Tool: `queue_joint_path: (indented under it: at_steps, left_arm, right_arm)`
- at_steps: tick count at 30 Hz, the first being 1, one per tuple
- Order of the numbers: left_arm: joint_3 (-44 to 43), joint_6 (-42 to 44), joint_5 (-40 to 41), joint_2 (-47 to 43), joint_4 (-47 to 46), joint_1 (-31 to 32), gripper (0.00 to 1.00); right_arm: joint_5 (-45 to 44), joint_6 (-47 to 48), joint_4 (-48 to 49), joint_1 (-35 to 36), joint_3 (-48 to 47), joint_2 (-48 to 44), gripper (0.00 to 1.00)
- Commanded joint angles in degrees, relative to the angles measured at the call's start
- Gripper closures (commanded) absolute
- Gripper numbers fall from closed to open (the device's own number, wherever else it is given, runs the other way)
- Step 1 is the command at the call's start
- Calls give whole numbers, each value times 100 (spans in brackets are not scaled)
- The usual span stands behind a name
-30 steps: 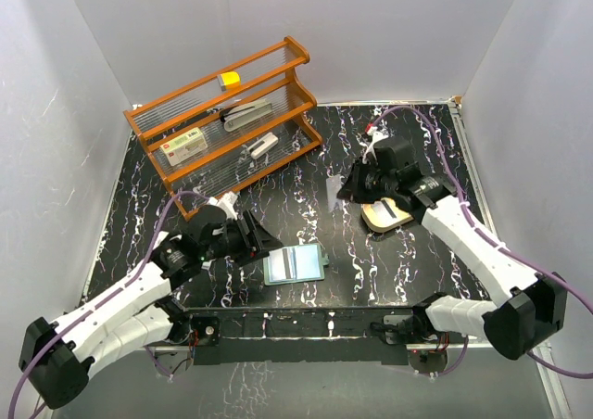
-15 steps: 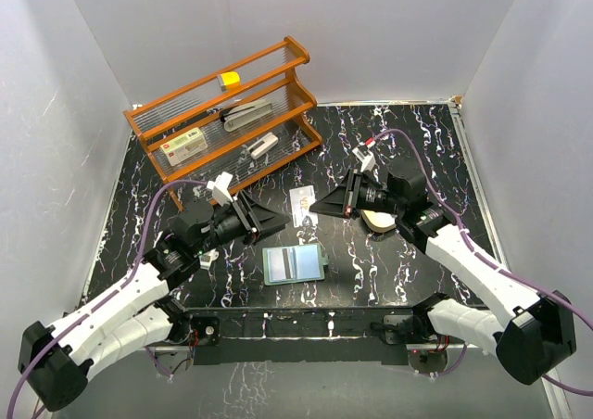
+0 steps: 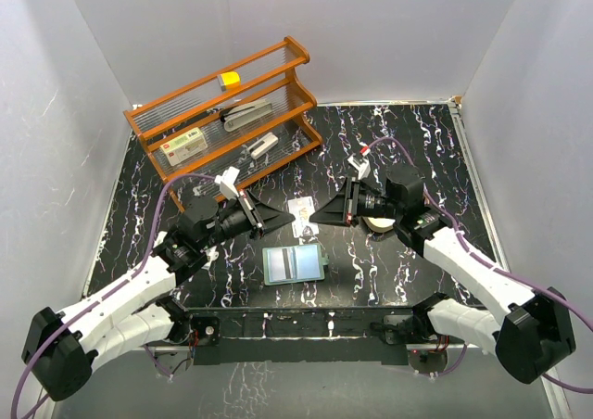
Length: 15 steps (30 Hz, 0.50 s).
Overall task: Put the credit cards into the card holder
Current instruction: Insert the credit card into the card holder.
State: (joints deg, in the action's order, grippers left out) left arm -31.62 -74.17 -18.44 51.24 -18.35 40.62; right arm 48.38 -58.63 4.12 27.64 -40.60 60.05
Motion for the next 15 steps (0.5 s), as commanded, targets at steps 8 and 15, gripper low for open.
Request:
queue_joint_path:
  at_steps: [8, 15]
  left_arm:
    - [252, 484, 268, -158, 584, -2, 100]
    - [235, 1003, 484, 113, 1732, -2, 100]
  right_arm:
    - [-454, 626, -687, 26, -45, 112, 64]
    - [-1755, 1362, -2044, 31, -169, 288, 54]
